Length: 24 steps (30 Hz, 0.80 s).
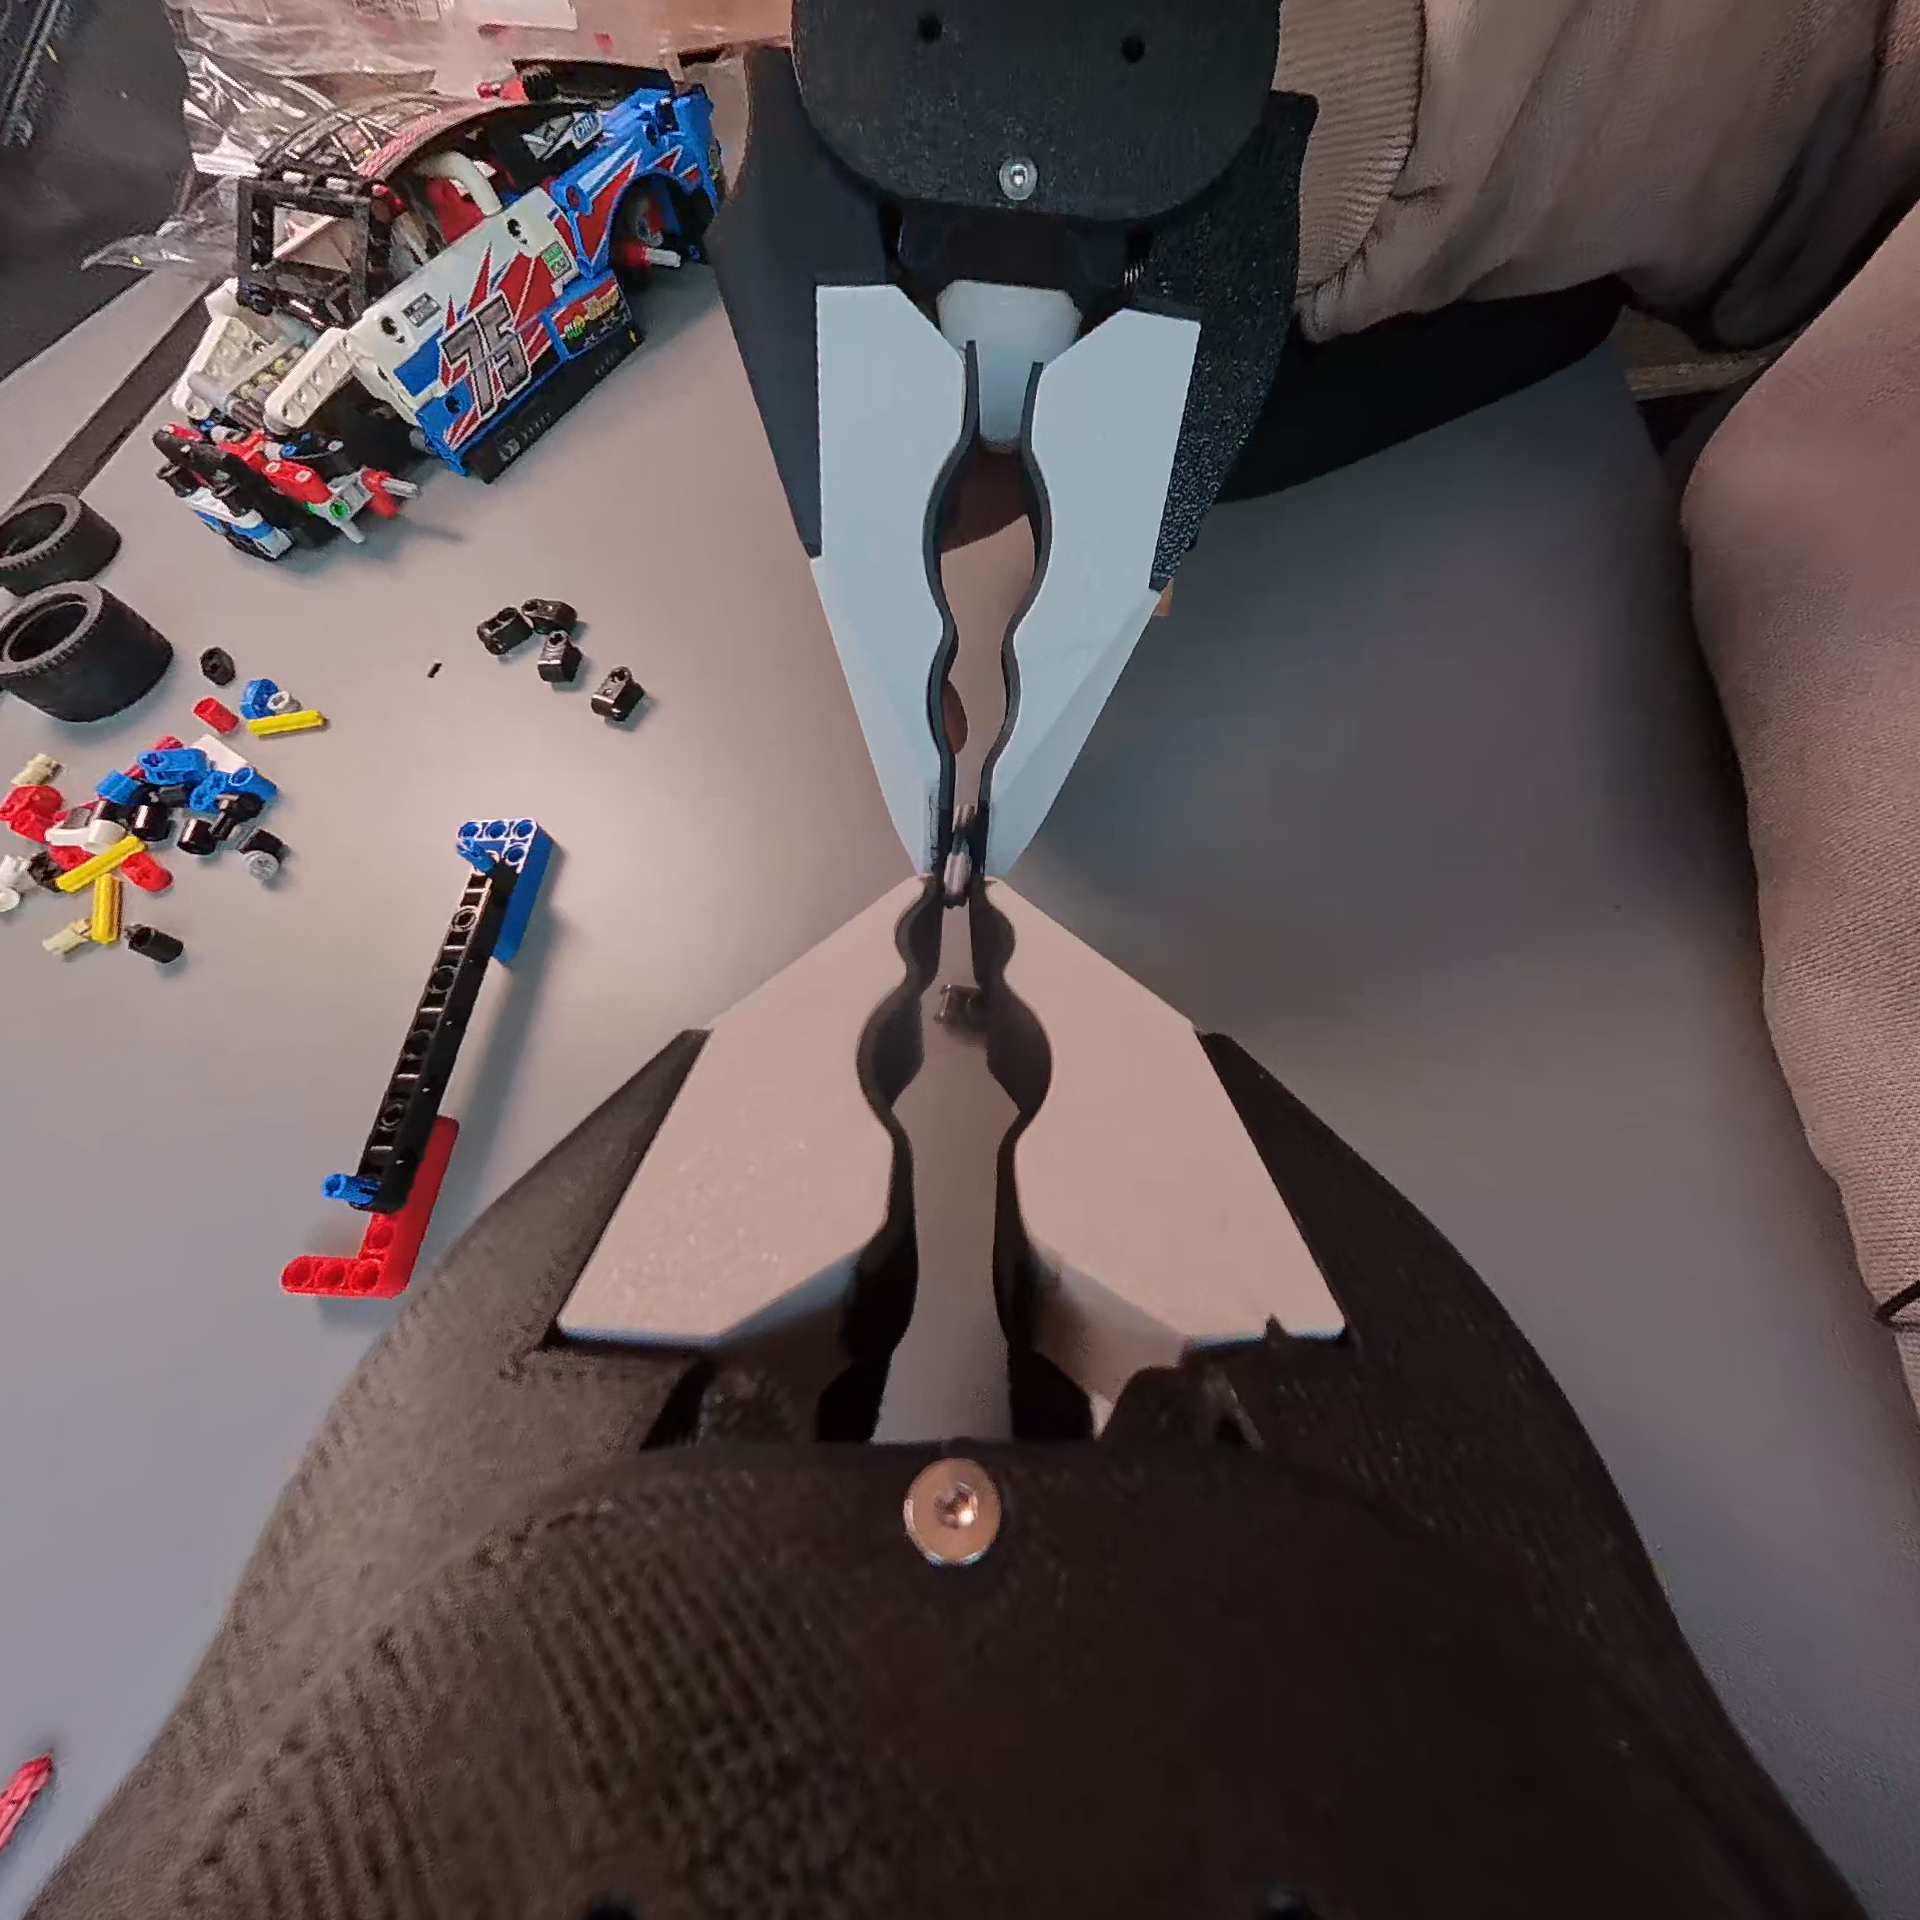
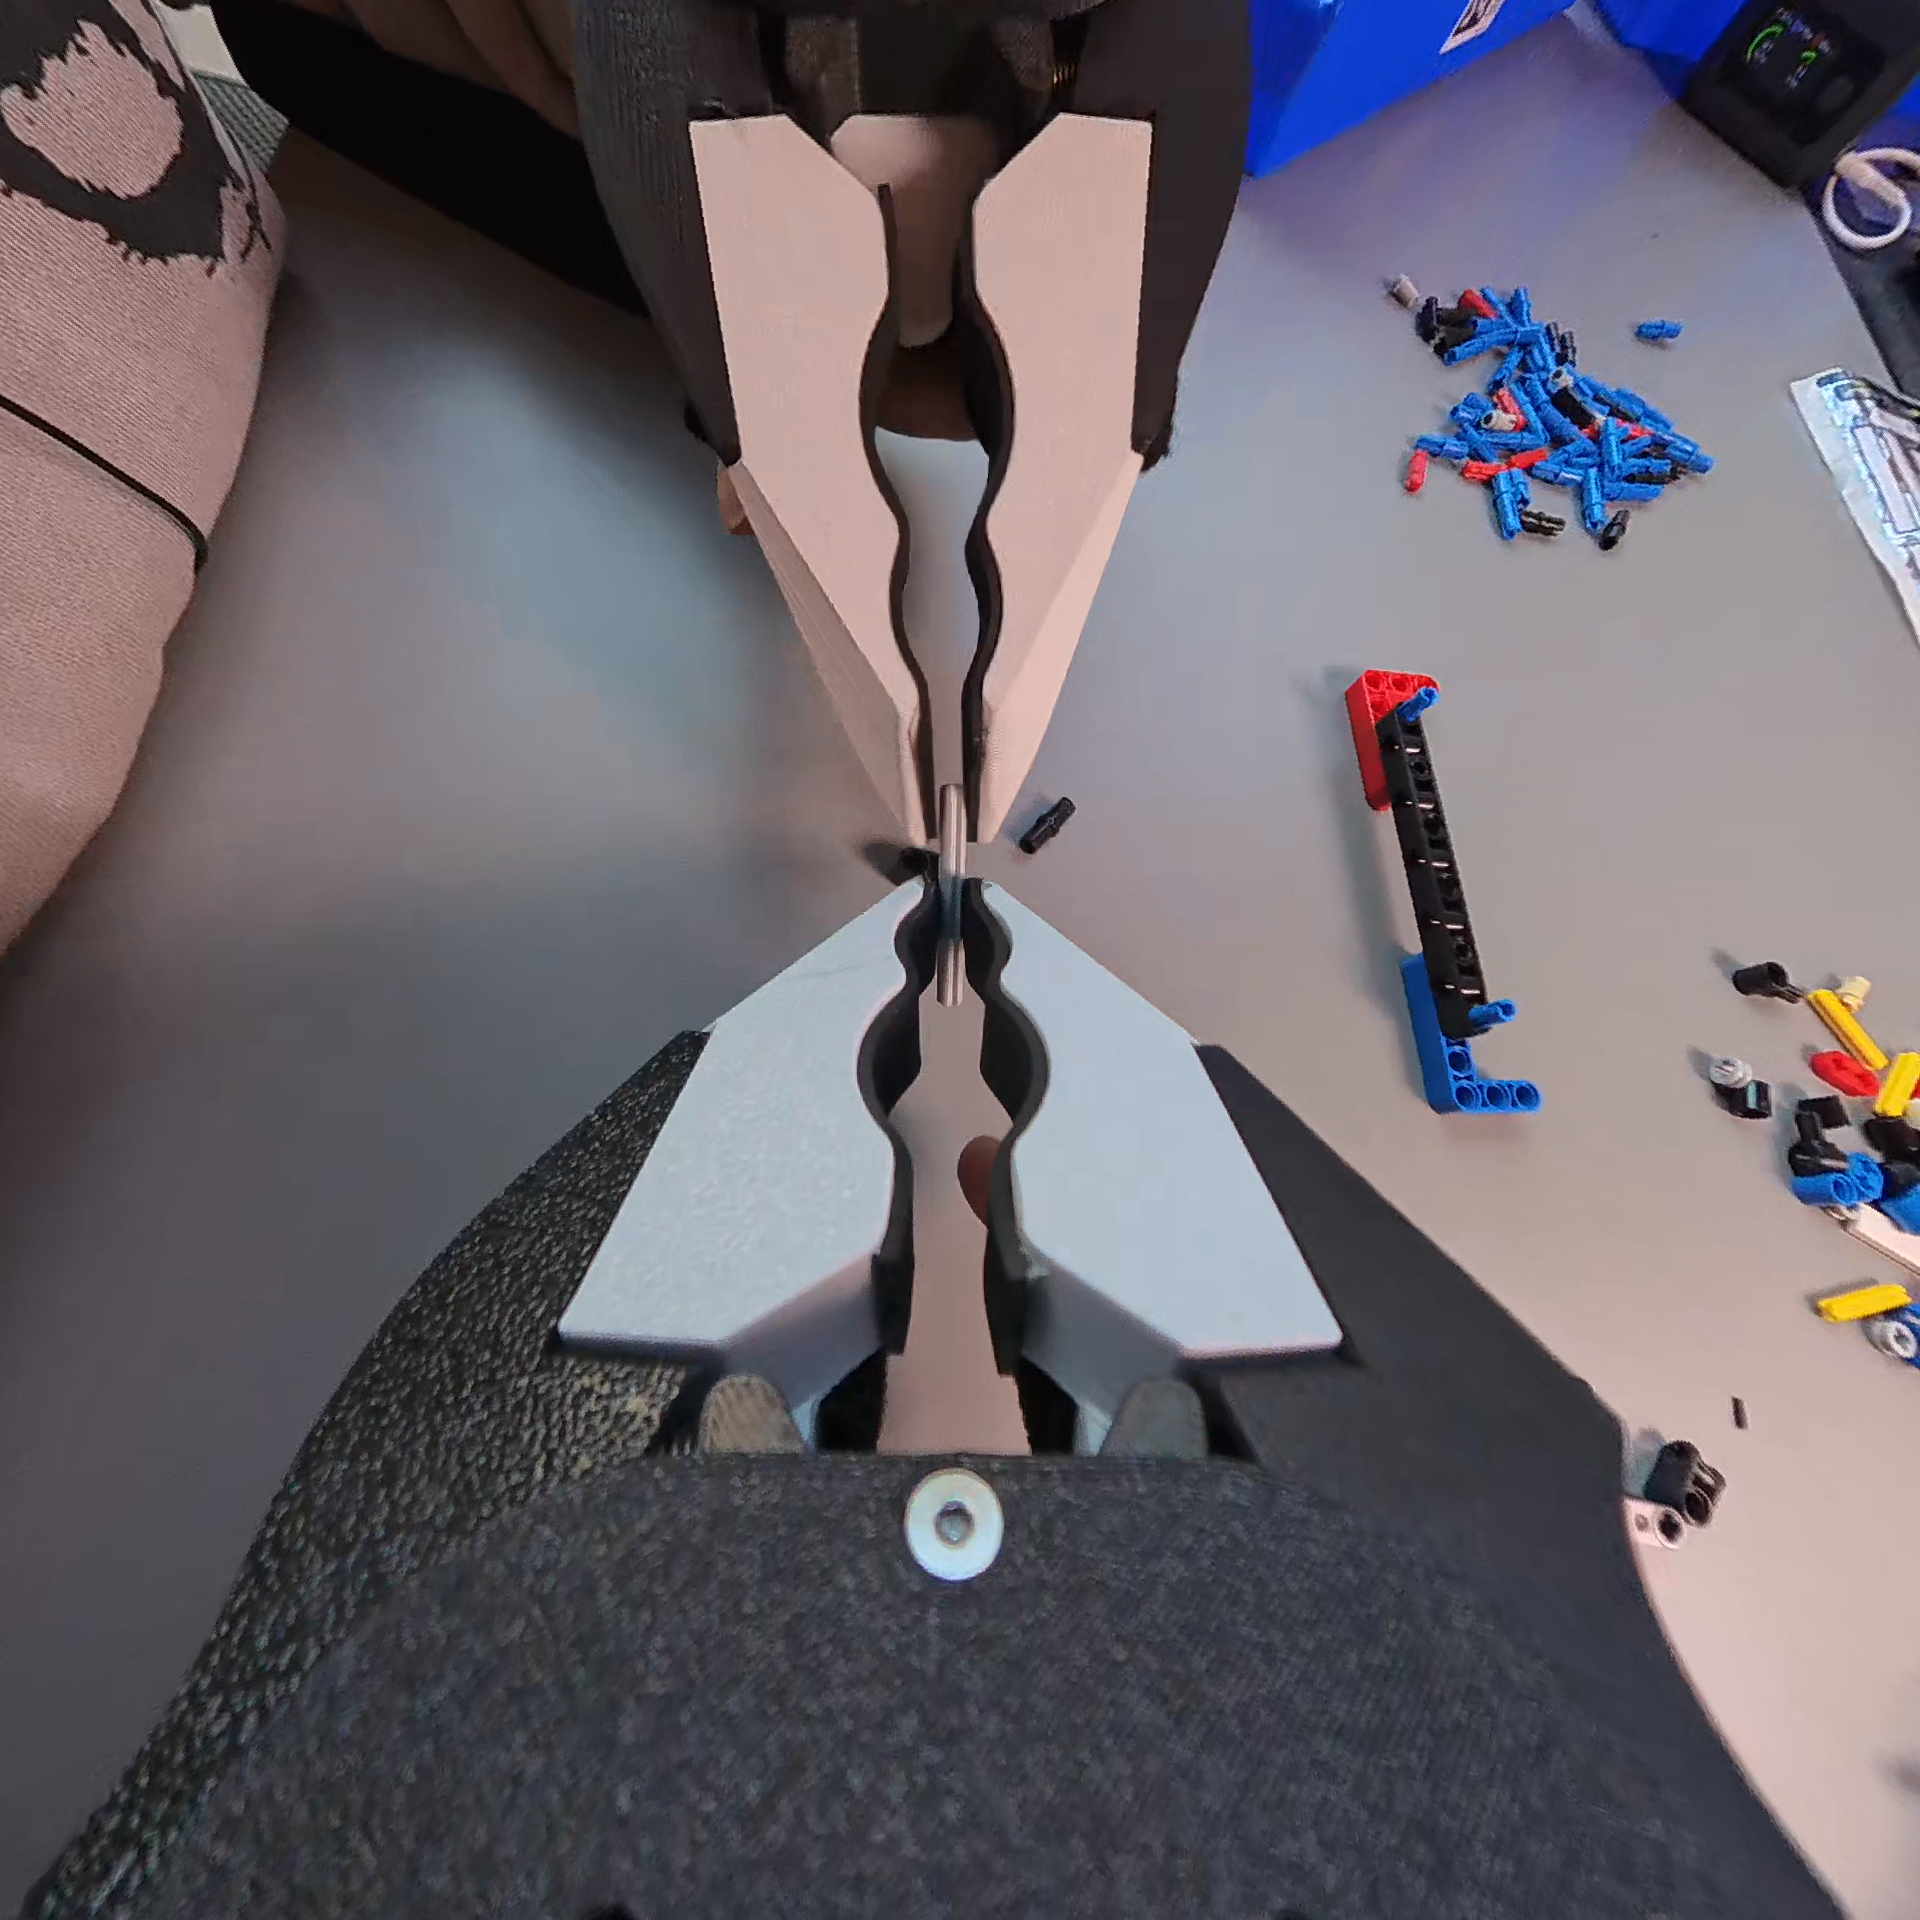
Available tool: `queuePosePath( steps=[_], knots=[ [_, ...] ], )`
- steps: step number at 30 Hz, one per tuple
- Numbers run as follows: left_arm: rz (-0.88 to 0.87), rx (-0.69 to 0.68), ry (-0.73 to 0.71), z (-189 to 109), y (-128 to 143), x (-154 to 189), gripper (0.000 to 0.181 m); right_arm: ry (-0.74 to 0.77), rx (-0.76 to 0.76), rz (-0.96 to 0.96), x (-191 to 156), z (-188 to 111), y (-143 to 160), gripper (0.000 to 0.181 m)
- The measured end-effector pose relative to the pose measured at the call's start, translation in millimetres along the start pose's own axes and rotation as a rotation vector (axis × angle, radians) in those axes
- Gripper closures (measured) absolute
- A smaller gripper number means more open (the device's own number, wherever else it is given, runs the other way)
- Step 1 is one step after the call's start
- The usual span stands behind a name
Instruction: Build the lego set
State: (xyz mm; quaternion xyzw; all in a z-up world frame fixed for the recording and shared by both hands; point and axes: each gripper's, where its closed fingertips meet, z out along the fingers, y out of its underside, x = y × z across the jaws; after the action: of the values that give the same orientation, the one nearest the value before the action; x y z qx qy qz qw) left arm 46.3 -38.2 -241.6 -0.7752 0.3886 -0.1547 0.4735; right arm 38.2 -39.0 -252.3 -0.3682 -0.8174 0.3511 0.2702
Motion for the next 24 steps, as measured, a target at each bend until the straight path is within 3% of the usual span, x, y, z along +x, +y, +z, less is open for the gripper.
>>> queuePosePath(
  steps=[4,10,13,24],
  knots=[
    [-0.051,0.059,0.031,-4.7,-7.3,0.2,0.178,-0.012,0.065,0.032,0.5,-4.7,-7.6,0.179],
    [-0.302,0.38,0.134,-32.1,-47.8,-10.1,0.179,-0.028,0.466,0.17,13.9,-39.9,-53.8,0.177],
    [-0.369,0.47,0.167,-40.2,-58.3,-12.9,0.179,-0.023,0.572,0.183,15.6,-49.6,-67.1,0.172],
    [-0.434,0.508,0.219,-42.3,-62.5,-11.3,0.179,0.027,0.601,0.14,16.5,-48.6,-75.6,0.175]
  ],
)
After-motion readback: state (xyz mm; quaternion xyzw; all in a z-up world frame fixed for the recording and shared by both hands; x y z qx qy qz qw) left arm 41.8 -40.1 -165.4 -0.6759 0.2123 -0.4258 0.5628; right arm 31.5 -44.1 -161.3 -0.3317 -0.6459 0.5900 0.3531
